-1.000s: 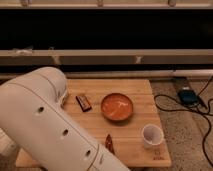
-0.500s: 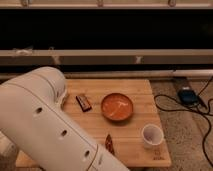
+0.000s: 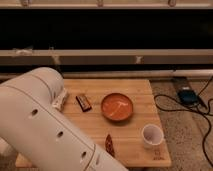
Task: Stand the bottle upright
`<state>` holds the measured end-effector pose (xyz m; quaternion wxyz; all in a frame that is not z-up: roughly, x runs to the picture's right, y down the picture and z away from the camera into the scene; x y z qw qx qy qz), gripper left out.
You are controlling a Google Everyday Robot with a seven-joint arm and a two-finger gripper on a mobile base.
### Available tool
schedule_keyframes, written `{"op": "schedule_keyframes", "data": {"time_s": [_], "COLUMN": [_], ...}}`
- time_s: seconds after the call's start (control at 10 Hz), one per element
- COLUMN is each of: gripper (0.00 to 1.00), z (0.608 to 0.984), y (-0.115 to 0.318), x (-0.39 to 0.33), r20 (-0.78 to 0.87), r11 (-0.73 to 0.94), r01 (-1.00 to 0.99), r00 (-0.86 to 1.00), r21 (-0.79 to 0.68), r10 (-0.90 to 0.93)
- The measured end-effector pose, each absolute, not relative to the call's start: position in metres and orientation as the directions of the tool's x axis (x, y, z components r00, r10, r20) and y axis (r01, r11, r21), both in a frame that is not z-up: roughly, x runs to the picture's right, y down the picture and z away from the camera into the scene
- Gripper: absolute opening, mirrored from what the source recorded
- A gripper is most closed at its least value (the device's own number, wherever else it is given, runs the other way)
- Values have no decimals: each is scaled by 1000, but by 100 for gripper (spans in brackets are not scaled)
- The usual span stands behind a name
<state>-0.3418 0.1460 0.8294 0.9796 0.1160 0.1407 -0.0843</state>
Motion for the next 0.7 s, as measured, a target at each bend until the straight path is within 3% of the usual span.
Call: {"op": "schedule_keyframes", "data": {"time_s": [0.5,0.7], "gripper": [5,0], "z": [835,834], "y": [144,144], "x": [-341,-340], "r20": [-314,-316], "r11": [957,955], "r01": [207,208], "r00": [940,939], "r21": [205,210], "r10": [-136,-135]}}
